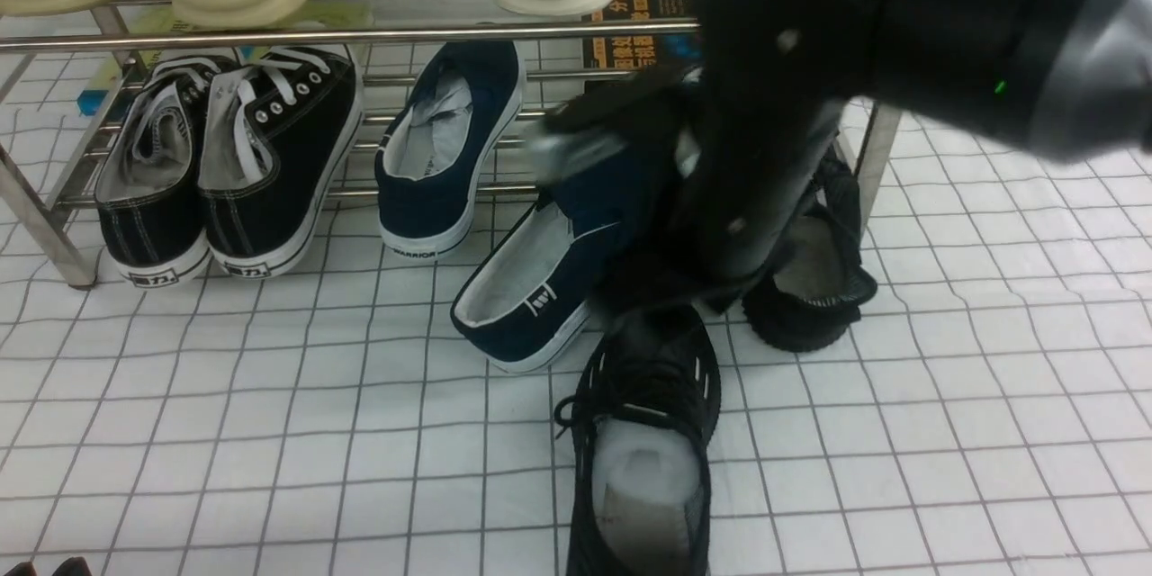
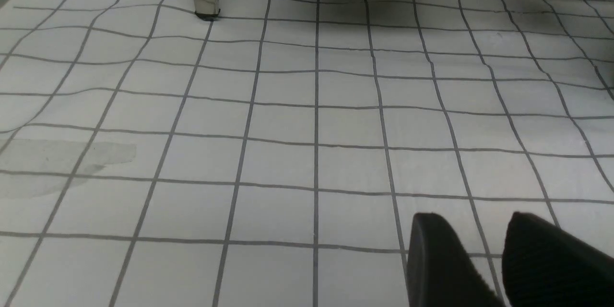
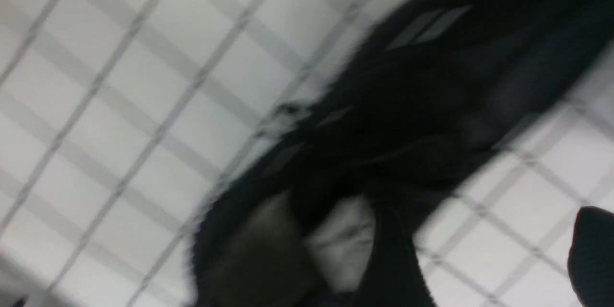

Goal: Take the shoes off the shelf with your hand from the white checkered tablecloth.

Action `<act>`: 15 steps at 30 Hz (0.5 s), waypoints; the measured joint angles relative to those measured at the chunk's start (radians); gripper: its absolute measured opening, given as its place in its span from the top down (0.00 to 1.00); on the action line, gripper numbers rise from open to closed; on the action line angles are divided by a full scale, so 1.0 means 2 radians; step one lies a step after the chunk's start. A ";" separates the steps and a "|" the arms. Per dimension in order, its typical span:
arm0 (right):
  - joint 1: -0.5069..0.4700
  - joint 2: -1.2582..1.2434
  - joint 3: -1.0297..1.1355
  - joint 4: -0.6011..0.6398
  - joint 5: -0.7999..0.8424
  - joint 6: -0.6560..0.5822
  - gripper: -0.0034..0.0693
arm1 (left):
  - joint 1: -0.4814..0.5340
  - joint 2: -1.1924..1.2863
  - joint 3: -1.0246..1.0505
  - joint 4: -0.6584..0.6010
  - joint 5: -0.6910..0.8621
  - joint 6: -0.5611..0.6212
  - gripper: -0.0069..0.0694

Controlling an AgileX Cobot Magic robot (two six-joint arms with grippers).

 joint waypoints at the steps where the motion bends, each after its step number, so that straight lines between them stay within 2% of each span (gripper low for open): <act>1: -0.024 0.005 0.000 -0.017 -0.003 0.012 0.30 | 0.000 0.000 0.000 0.000 0.000 0.000 0.59; 8: -0.076 0.046 0.001 -0.029 -0.049 0.027 0.30 | 0.000 0.000 0.000 0.000 0.000 0.000 0.59; 15: -0.089 0.083 0.002 -0.061 -0.088 0.027 0.32 | 0.000 0.000 0.000 0.000 0.000 0.000 0.59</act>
